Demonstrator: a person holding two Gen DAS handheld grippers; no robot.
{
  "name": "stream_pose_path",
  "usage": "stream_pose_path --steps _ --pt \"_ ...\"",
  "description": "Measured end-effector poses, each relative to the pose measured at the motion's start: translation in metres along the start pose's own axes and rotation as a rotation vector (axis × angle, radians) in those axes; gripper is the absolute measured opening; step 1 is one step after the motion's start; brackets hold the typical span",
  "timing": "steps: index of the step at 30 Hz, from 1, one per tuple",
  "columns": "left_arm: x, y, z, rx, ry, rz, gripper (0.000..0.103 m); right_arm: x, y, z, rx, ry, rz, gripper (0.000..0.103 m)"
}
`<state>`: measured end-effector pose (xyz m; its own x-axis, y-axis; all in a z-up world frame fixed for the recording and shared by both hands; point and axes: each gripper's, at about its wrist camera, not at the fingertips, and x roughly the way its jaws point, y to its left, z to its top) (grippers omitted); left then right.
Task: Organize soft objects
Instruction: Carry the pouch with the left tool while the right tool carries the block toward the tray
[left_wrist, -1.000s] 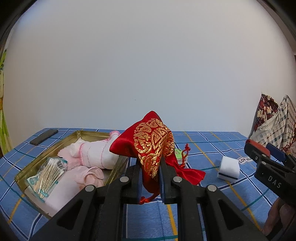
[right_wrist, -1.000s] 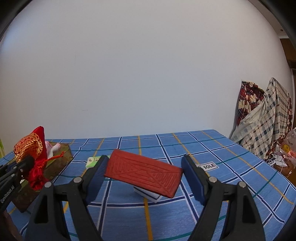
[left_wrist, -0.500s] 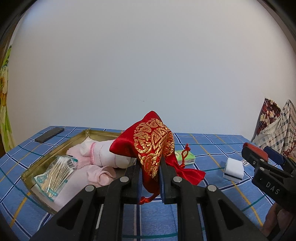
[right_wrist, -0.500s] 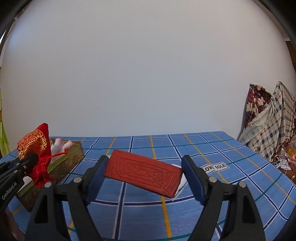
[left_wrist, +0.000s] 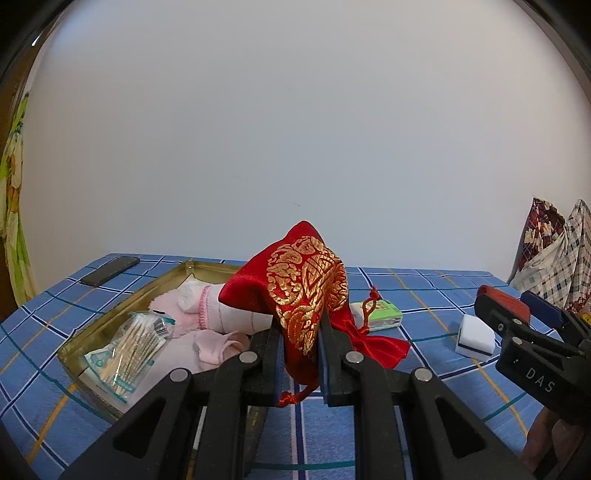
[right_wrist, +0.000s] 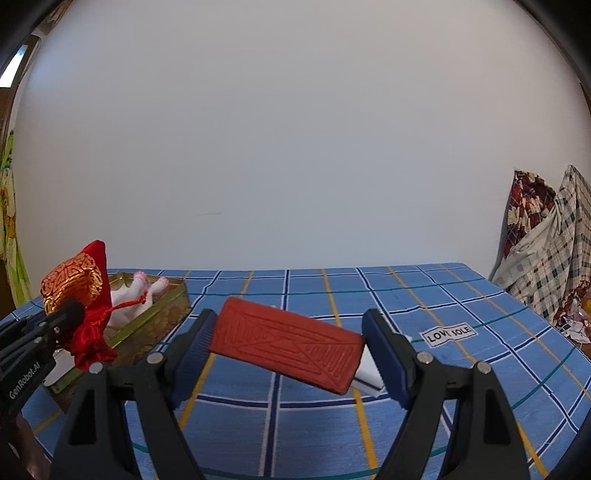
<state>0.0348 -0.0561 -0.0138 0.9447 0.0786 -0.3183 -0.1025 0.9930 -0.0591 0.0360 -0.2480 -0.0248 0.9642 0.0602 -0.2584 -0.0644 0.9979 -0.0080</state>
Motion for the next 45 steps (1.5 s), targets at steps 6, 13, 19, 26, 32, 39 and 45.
stream_pose_path --steps 6,13,19,26,32,39,45 --pt "-0.001 0.004 0.0 -0.006 0.002 0.006 0.016 -0.002 0.009 -0.001 -0.012 -0.002 0.019 0.081" --pt "-0.009 0.007 0.002 -0.009 -0.006 0.02 0.016 -0.003 0.02 -0.002 -0.02 -0.001 0.041 0.081" --pt "-0.016 0.007 0.002 -0.012 -0.012 0.03 0.016 -0.003 0.027 -0.004 -0.026 0.0 0.053 0.081" --pt "-0.026 0.006 0.004 -0.018 -0.017 0.039 0.016 -0.004 0.035 -0.006 -0.032 0.001 0.068 0.081" --pt "-0.035 0.004 0.004 -0.016 -0.025 0.048 0.016 -0.006 0.044 -0.009 -0.04 0.002 0.082 0.081" --pt "-0.043 0.003 0.005 -0.027 -0.02 0.062 0.016 -0.004 0.053 -0.009 -0.051 0.005 0.102 0.081" --pt "-0.049 0.003 0.009 -0.038 -0.012 0.068 0.016 0.0 0.063 -0.009 -0.06 0.009 0.121 0.081"
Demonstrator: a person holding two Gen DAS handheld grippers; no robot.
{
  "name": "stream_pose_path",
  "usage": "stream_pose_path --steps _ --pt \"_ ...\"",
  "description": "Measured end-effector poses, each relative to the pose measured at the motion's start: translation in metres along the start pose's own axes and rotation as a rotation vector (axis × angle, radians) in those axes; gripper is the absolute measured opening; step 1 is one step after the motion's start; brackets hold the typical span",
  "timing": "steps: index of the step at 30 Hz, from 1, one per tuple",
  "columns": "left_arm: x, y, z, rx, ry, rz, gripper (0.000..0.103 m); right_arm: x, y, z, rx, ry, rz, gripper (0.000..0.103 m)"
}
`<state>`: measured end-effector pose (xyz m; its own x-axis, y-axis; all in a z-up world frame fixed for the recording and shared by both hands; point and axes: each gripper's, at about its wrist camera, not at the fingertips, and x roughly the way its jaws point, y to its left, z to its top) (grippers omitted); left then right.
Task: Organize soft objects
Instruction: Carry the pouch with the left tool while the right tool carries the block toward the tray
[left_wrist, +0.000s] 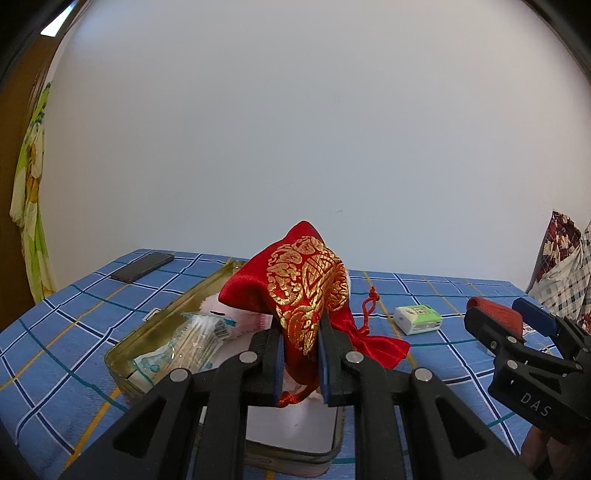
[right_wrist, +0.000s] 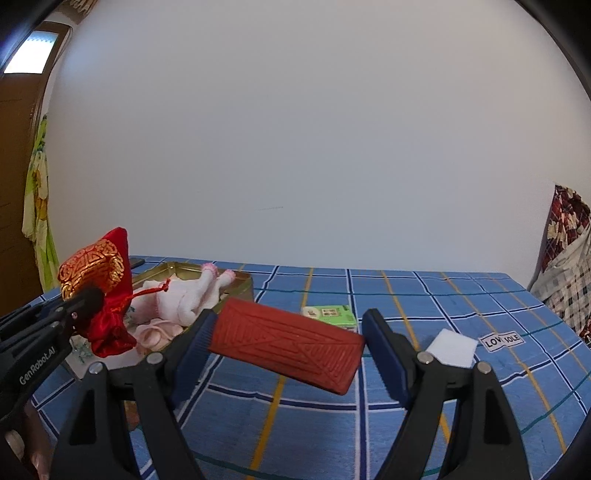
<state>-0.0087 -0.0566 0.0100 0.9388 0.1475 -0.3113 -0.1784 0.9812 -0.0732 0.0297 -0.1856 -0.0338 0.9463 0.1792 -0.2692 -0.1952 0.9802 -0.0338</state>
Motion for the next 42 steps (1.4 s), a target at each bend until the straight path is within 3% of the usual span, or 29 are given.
stream_pose_path --steps 31,36,42 --pt "-0.034 0.011 0.017 -0.018 -0.021 0.039 0.016 0.005 0.046 0.005 -0.068 -0.026 0.079 0.081" --pt "-0.032 0.019 0.033 -0.008 0.009 0.046 0.016 0.01 0.058 0.011 -0.066 -0.013 0.134 0.081" --pt "-0.011 0.03 0.048 -0.008 0.103 0.035 0.016 0.022 0.08 0.024 -0.071 0.026 0.222 0.081"
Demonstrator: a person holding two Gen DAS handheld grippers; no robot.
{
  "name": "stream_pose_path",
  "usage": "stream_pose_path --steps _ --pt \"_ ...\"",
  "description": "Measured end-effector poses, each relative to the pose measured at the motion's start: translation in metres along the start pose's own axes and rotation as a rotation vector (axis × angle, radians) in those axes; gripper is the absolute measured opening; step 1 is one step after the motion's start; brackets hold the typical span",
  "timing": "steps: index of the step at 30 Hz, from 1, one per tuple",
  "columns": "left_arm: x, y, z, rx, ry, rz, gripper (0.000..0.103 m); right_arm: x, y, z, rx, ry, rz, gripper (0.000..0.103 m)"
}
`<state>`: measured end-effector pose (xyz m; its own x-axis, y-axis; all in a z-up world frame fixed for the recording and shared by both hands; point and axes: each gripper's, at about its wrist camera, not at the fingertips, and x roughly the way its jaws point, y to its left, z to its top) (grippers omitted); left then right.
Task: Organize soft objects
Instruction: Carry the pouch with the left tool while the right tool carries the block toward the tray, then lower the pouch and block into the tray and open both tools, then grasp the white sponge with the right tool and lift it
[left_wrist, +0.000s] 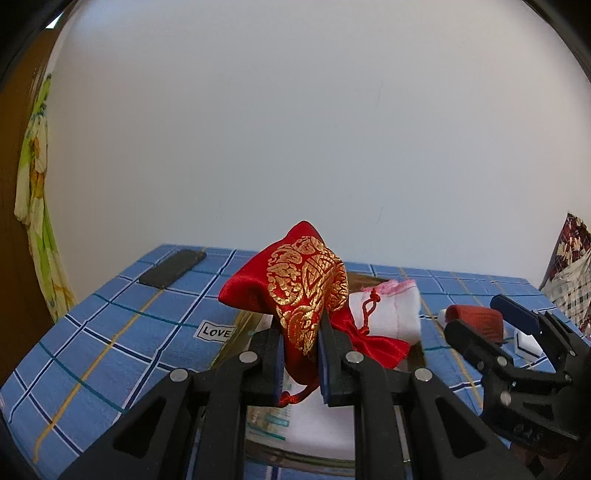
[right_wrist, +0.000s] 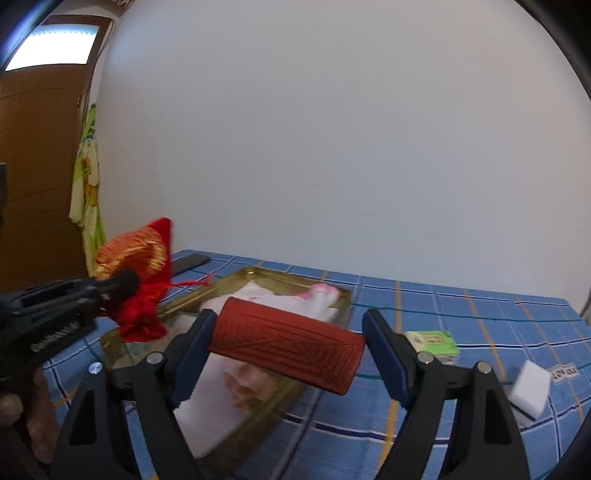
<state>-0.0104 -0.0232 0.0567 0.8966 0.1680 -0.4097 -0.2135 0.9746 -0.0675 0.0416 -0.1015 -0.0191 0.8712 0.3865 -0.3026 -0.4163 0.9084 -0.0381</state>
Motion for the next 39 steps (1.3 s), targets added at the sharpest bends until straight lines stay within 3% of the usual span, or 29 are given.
stream_pose_path --steps 6,13,15,18,26,29,33,39 --pt "0.022 0.013 0.007 -0.029 0.099 -0.022 0.016 0.026 0.025 -0.002 -0.071 0.052 0.034 0.082" --pt "0.047 0.019 0.008 -0.024 0.208 -0.033 0.018 0.044 0.027 -0.012 -0.06 0.111 0.088 0.084" --pt "0.05 0.019 0.009 -0.029 0.219 -0.004 0.039 0.045 0.03 -0.012 -0.067 0.118 0.104 0.096" --pt "0.044 0.021 0.008 -0.051 0.2 0.007 0.067 0.039 0.035 -0.013 -0.098 0.091 0.089 0.1" --pt "0.025 0.006 0.009 -0.052 0.144 0.023 0.071 0.016 0.015 -0.016 -0.099 0.072 0.054 0.1" --pt "0.022 -0.015 0.007 -0.03 0.132 0.002 0.078 0.004 -0.008 -0.02 -0.079 0.07 0.017 0.1" --pt "0.023 -0.052 0.007 0.021 0.14 -0.041 0.078 -0.01 -0.042 -0.023 -0.049 0.071 -0.044 0.102" --pt "0.037 -0.109 0.007 0.076 0.188 -0.102 0.08 -0.021 -0.118 -0.03 0.057 0.108 -0.257 0.103"
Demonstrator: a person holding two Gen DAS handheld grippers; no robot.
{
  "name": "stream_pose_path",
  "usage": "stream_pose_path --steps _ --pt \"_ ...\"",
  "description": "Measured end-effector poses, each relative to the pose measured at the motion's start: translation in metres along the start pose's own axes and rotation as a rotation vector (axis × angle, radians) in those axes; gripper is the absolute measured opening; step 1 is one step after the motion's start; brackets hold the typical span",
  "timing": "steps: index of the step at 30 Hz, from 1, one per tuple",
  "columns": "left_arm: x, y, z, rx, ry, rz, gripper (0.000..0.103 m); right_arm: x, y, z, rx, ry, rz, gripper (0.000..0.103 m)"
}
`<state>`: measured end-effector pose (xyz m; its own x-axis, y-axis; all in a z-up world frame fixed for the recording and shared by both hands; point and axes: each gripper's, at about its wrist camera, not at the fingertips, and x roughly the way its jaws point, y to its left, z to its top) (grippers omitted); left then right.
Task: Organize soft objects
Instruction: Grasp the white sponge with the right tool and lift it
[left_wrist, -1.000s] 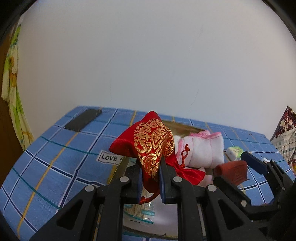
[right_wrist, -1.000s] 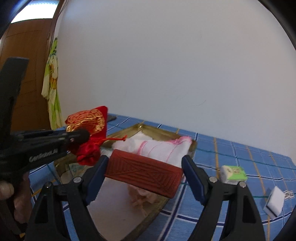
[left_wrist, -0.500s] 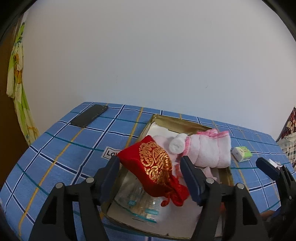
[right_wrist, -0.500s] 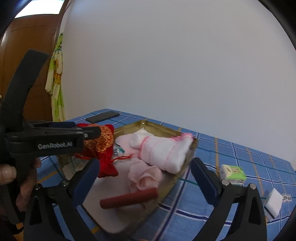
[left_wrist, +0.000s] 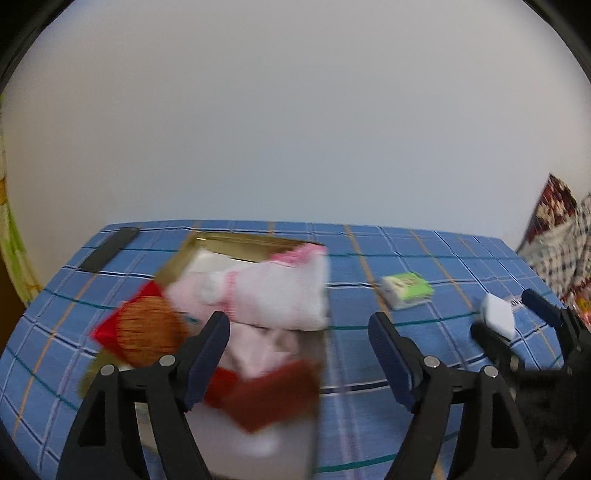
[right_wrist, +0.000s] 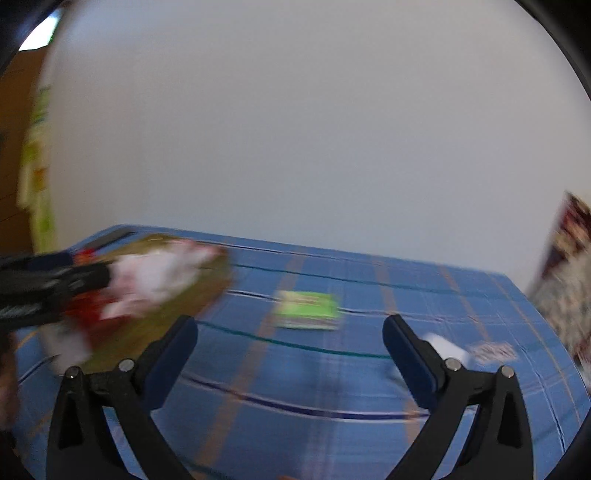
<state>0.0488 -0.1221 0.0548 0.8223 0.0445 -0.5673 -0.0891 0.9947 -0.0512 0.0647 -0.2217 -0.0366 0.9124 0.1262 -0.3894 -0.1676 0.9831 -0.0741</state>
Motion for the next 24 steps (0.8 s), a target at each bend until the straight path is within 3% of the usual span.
stream_pose_path --steps 7,11,16,19,24 --pt "0.051 -0.056 0.011 0.037 0.102 -0.038 0.081 0.053 -0.089 -0.004 0.194 0.203 -0.205 0.103" --pt "0.078 -0.08 0.019 0.063 0.158 -0.033 0.081 0.084 -0.105 -0.009 0.206 0.321 -0.249 0.103" --pt "0.106 -0.097 0.029 0.067 0.202 -0.017 0.081 0.095 -0.117 -0.017 0.257 0.374 -0.226 0.102" --pt "0.123 -0.101 0.033 0.042 0.223 -0.019 0.081 0.095 -0.118 -0.02 0.266 0.394 -0.219 0.097" --pt "0.144 -0.108 0.03 0.007 0.248 -0.025 0.081 0.096 -0.127 -0.023 0.241 0.404 -0.247 0.074"
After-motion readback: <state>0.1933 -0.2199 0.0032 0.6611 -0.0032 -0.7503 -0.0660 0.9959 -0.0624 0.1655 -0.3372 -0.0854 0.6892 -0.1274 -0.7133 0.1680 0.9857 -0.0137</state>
